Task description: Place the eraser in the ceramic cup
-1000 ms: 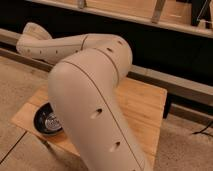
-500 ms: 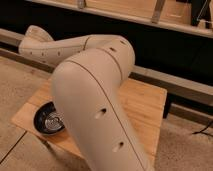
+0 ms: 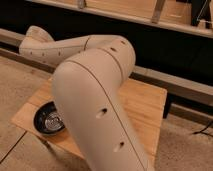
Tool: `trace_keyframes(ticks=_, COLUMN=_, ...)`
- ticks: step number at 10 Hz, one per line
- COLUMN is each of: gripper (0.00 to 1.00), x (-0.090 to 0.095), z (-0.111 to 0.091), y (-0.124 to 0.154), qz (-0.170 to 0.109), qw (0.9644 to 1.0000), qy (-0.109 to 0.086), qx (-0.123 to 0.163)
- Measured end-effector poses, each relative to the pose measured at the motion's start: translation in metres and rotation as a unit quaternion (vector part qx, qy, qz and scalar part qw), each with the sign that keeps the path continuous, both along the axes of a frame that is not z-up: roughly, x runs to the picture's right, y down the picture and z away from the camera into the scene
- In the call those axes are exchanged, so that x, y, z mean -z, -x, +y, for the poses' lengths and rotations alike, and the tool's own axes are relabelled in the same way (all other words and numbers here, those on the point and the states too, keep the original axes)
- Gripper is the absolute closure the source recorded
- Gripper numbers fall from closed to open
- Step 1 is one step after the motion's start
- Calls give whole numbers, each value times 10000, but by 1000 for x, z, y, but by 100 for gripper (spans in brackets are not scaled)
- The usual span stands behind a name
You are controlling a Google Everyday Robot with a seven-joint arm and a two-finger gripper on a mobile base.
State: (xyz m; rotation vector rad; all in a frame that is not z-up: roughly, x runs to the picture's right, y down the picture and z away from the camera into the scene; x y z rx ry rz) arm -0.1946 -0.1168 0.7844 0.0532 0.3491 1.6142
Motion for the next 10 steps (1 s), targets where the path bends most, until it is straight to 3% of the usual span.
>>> trace_keyframes(ticks=4, gripper=26, x=0, z=0, y=0, qz=5, qw=10000, qy=2, qx=0)
trace_keyframes(ticks=5, gripper=21, x=0, z=0, y=0, qz=5, qw=10000, qy=2, qx=0)
trace_keyframes(ticks=10, gripper=20, x=0, z=0, y=-1, qz=8, qw=10000, qy=4, qx=4)
